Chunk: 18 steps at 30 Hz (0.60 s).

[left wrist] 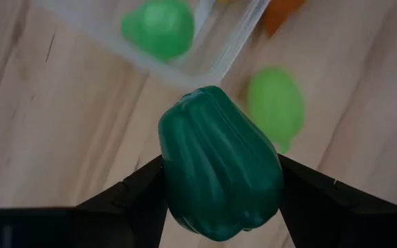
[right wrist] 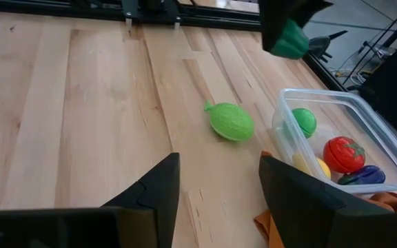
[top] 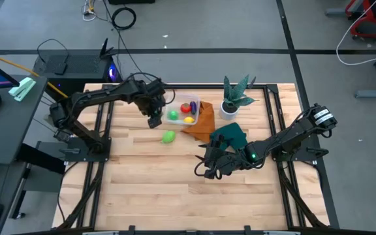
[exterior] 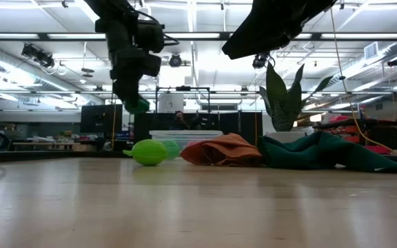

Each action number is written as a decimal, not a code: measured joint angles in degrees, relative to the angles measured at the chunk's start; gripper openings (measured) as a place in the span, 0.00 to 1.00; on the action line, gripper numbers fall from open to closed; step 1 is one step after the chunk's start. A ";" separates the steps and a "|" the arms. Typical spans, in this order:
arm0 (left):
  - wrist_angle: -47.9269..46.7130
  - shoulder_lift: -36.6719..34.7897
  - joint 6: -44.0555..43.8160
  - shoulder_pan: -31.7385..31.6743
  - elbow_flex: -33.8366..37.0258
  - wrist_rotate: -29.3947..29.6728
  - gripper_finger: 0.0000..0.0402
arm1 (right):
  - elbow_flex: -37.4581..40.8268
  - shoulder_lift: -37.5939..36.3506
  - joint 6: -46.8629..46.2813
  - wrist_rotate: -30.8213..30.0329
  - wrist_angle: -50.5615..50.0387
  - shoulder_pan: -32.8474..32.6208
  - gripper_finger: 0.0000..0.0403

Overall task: Pick and placing Produce into tupperware
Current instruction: Put the green bell pepper into the transparent container

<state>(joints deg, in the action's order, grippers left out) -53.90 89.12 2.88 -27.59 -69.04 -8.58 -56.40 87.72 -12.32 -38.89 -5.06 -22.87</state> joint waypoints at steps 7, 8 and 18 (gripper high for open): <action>5.63 0.28 -0.90 -0.37 -1.79 -0.87 0.58 | 0.00 0.00 -0.09 0.24 0.02 -0.02 0.41; 5.83 0.73 -0.78 -0.37 -2.93 -0.87 0.58 | 0.00 0.00 -0.09 0.25 0.08 -0.02 0.41; 2.75 9.38 1.55 -2.72 -18.37 -0.72 0.58 | 0.00 0.00 -0.09 0.31 0.47 -0.01 0.41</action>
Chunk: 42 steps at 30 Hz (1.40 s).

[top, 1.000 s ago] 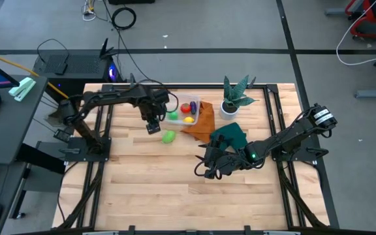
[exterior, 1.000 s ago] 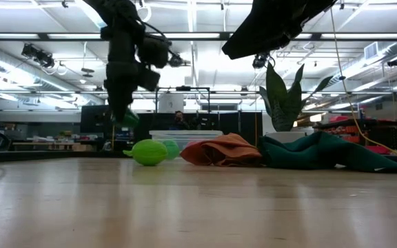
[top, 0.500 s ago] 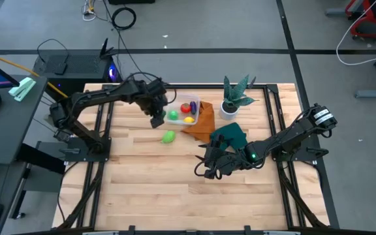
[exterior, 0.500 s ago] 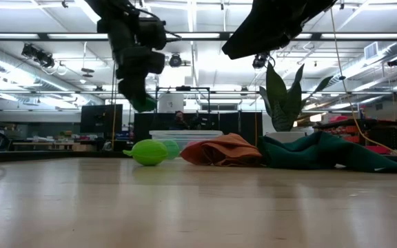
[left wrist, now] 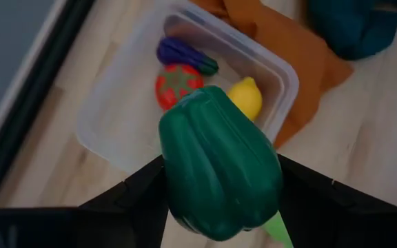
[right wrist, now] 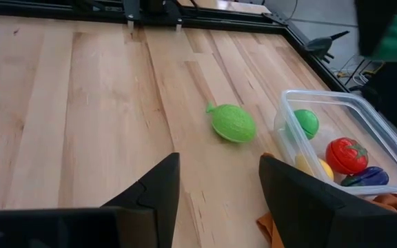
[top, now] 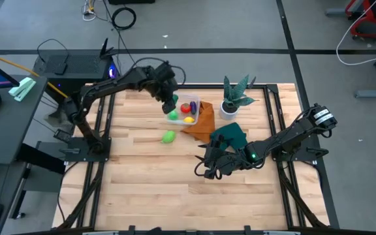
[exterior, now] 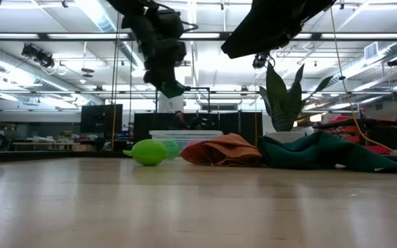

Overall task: Pick and placing Produce into tupperware
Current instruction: Put the green bell pepper into the transparent container

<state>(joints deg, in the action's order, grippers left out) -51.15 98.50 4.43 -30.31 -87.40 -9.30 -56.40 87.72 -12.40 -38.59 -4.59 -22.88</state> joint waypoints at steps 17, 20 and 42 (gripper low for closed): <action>-10.80 14.14 6.11 -2.66 -15.41 0.48 0.59 | 0.00 0.00 3.50 -8.15 -0.50 1.95 0.41; -9.07 14.38 6.66 -2.67 -15.45 0.98 0.60 | 0.00 0.00 3.67 -11.00 -0.86 2.59 0.41; -8.86 20.40 6.70 -2.61 -15.36 1.66 0.59 | -0.02 0.00 6.14 -17.52 -2.70 6.37 0.41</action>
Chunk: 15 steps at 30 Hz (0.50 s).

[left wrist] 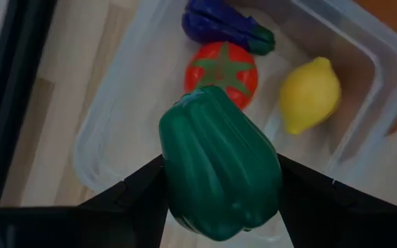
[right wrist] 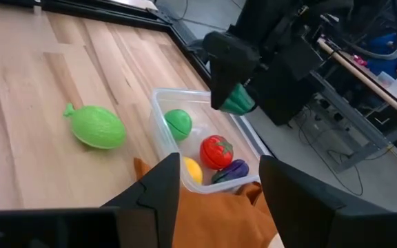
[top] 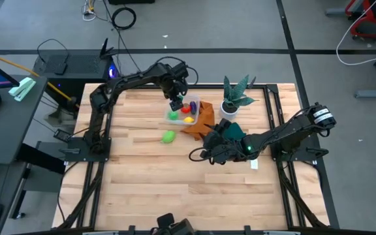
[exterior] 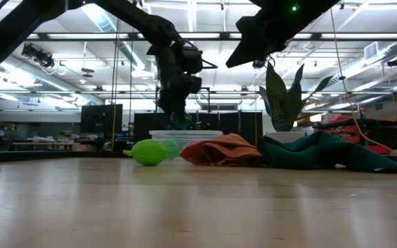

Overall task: Pick and placing Produce into tupperware
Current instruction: Put the green bell pepper into the transparent container

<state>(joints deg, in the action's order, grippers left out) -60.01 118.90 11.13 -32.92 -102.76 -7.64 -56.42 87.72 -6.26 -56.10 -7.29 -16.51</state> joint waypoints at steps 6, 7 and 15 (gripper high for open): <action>0.44 1.46 -0.02 -0.15 0.00 2.95 0.58 | 0.00 0.00 -0.15 0.89 0.00 0.00 0.41; 1.04 1.63 -0.03 -0.17 -0.06 3.46 0.58 | 0.02 0.00 -0.15 1.08 0.00 0.00 0.41; 1.74 2.27 -0.39 -0.40 0.00 3.94 0.59 | 0.00 0.00 -1.66 2.31 0.06 0.00 0.41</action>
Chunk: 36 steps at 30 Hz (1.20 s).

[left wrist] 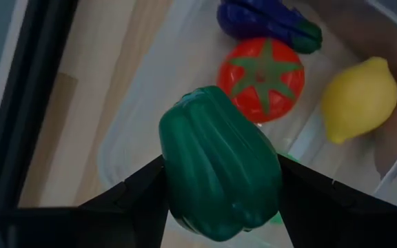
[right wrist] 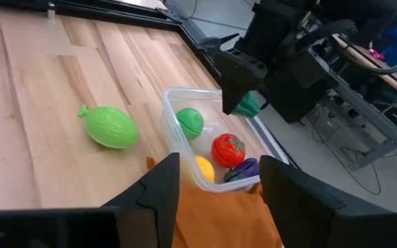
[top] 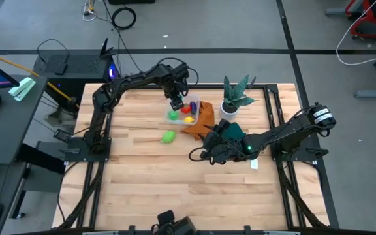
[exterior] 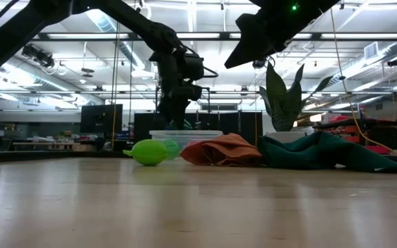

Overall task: Pick and placing Produce into tupperware
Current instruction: Put the green bell pepper into the transparent container

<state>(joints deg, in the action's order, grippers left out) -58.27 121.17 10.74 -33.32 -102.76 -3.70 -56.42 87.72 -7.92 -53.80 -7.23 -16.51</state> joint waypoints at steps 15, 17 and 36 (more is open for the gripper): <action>1.76 2.97 0.37 0.68 -0.01 2.65 0.59 | 0.02 0.00 0.02 1.62 0.23 0.00 0.41; 2.55 3.40 0.43 0.67 0.00 2.75 0.59 | 0.00 0.00 0.04 1.68 0.25 0.00 0.41; 1.72 5.40 0.46 0.72 -0.02 2.86 0.58 | 0.01 0.00 0.04 1.85 0.18 0.00 0.41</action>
<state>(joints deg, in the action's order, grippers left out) -56.55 126.56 11.20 -32.60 -102.78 -0.84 -56.41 87.72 -7.88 -51.94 -7.05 -16.51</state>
